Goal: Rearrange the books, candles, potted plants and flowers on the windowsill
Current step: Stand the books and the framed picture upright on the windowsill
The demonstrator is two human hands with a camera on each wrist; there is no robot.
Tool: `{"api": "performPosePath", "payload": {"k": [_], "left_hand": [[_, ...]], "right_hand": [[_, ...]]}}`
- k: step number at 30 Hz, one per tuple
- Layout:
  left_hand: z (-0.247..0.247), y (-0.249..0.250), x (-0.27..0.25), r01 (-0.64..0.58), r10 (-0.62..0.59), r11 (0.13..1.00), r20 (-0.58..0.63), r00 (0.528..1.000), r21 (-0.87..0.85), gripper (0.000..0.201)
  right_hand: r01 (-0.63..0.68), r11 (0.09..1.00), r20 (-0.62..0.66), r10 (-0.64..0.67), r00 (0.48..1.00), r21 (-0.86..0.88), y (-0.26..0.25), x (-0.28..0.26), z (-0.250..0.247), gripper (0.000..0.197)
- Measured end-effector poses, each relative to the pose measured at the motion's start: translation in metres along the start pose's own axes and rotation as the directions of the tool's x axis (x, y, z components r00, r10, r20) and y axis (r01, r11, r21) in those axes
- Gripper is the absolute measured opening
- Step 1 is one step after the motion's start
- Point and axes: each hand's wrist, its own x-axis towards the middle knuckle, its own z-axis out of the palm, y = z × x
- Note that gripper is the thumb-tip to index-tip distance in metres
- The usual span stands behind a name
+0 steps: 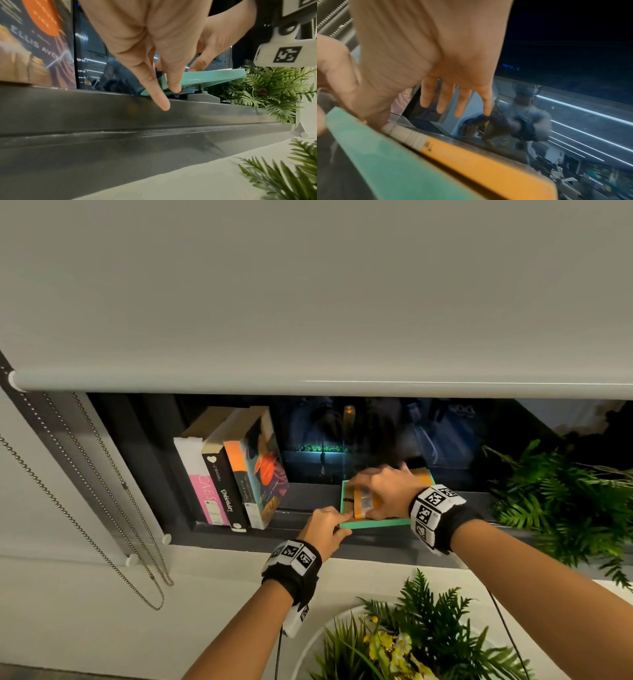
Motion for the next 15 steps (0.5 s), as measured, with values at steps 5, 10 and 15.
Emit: {"api": "performPosePath", "payload": {"k": [5, 10, 15], "left_hand": [[-0.003, -0.002, 0.001, -0.043, 0.044, 0.997, -0.017, 0.999, 0.060, 0.038], [-0.006, -0.004, 0.003, -0.044, 0.045, 0.999, -0.048, 0.998, 0.023, 0.041], [-0.001, -0.006, 0.004, -0.005, 0.005, 1.000, -0.036, 0.999, 0.015, 0.045]], "right_hand": [[0.121, 0.984, -0.078, -0.132, 0.988, -0.133, -0.012, 0.004, -0.002, 0.065], [0.017, 0.989, -0.232, -0.051, 0.971, -0.147, -0.007, 0.007, -0.013, 0.055], [-0.168, 0.984, -0.273, 0.146, 0.951, -0.059, 0.015, -0.002, -0.012, 0.040]]}}
